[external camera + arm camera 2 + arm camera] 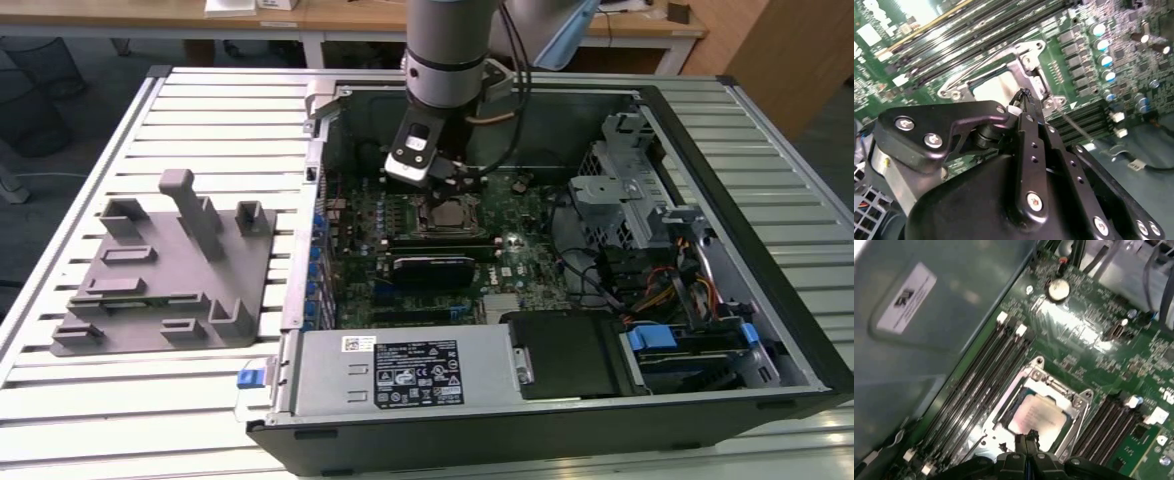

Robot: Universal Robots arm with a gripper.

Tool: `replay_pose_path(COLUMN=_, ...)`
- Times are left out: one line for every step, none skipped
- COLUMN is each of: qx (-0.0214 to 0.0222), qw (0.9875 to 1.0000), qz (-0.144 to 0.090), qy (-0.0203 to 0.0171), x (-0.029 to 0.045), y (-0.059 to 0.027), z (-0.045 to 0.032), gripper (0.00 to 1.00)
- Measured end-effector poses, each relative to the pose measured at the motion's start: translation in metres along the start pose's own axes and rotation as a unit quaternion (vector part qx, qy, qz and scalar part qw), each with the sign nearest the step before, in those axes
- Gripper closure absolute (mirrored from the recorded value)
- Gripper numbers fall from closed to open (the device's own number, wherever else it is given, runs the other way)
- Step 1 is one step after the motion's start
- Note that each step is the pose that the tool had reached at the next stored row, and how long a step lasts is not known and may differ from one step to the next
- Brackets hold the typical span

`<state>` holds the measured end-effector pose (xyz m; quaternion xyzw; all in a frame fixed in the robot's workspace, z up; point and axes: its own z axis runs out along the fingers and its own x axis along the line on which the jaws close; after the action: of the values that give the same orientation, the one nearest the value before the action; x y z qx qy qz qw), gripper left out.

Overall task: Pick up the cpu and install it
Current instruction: 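Close the cpu cover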

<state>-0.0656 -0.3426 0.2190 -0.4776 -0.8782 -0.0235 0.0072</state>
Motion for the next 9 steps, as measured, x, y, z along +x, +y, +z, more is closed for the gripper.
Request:
replay_pose_path(qx=0.0, qw=1.0, qz=0.0, qy=0.0, x=0.0006, y=-0.0011, z=0.0014, gripper=0.89)
replay_pose_path(qx=0.0, qw=1.0, qz=0.0, qy=0.0, x=0.0011, y=-0.002, z=0.0032, gripper=0.89)
replay_pose_path(qx=0.0, qw=1.0, qz=0.0, qy=0.0, x=0.0015, y=-0.0027, z=0.0047, gripper=0.89)
replay_pose_path(qx=0.0, qw=1.0, qz=0.001, qy=0.0, x=0.0017, y=-0.0032, z=0.0061, gripper=0.89)
replay_pose_path(qx=0.0, qw=1.0, qz=0.001, qy=0.0, x=0.0017, y=-0.0034, z=0.0074, gripper=0.89)
replay_pose_path(qx=0.0001, qw=1.0, qz=0.001, qy=-0.0001, x=0.0017, y=-0.0034, z=0.0086, gripper=0.89)
replay_pose_path(qx=0.0, qw=1.0, qz=0.001, qy=0.0, x=0.0016, y=-0.0035, z=0.0096, gripper=0.89)
replay_pose_path(qx=0.0, qw=1.0, qz=0.001, qy=0.0, x=0.0016, y=-0.0035, z=0.0107, gripper=0.89)
replay_pose_path(qx=0.0, qw=1.0, qz=0.001, qy=-0.0001, x=0.0016, y=-0.0035, z=0.0116, gripper=0.89)
